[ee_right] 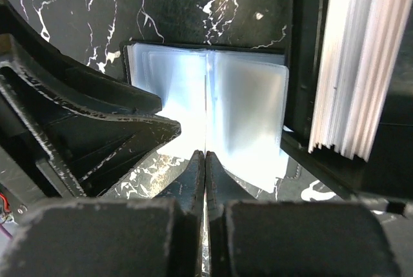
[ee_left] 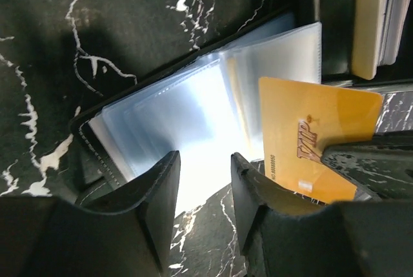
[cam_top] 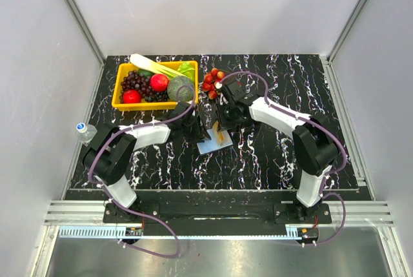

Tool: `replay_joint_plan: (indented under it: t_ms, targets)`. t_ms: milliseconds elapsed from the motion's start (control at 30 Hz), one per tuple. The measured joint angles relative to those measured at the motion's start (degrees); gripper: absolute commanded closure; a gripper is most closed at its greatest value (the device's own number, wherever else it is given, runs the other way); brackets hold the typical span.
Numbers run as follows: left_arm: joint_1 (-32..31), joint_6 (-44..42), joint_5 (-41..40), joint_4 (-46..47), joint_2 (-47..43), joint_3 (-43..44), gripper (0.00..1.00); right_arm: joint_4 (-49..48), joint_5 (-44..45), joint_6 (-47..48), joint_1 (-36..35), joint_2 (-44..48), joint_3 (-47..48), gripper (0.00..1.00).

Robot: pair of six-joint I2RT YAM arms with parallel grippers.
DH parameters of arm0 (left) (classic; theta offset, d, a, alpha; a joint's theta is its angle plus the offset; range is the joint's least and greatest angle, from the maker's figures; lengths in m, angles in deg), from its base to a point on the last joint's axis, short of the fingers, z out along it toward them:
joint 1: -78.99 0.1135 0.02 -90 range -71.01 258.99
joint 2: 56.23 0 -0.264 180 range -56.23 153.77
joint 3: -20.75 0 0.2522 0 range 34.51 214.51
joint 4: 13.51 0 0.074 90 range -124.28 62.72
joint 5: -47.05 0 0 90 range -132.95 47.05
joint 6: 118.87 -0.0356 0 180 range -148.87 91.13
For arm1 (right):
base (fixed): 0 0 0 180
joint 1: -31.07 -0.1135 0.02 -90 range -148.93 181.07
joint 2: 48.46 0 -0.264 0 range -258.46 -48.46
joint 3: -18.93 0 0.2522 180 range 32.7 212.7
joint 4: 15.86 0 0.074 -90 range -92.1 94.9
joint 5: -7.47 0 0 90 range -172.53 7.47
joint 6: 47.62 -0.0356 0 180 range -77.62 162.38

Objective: Put the credit cards into the card holder
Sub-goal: Insert the credit card into the card holder.

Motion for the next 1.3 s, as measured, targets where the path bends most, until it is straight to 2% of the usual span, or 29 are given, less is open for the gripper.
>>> replay_joint_plan:
  t_ms: [100,200,500,700,1300]
  targets:
    - [0.0,-0.2,-1.3,-1.4,-0.5,-0.2,0.62,-1.2,-2.5,0.9,0.2,-1.5,-0.7,1.00]
    - [0.0,-0.6,-3.0,-2.1,-2.1,-0.7,0.57,-2.3,-5.2,1.6,1.0,-1.8,-1.5,1.00]
    - [0.0,-0.8,-5.9,-3.8,-4.9,-3.5,0.53,-6.2,-12.6,4.0,6.5,-3.3,-3.4,1.00]
    - [0.0,-0.2,-6.2,-3.0,-5.3,-4.9,0.50,-8.7,-16.8,4.0,6.5,-4.5,-5.3,1.00]
    - [0.1,0.7,-5.3,-1.4,-5.4,-5.7,0.50,-15.9,-21.9,0.3,6.8,-7.7,-7.5,1.00]
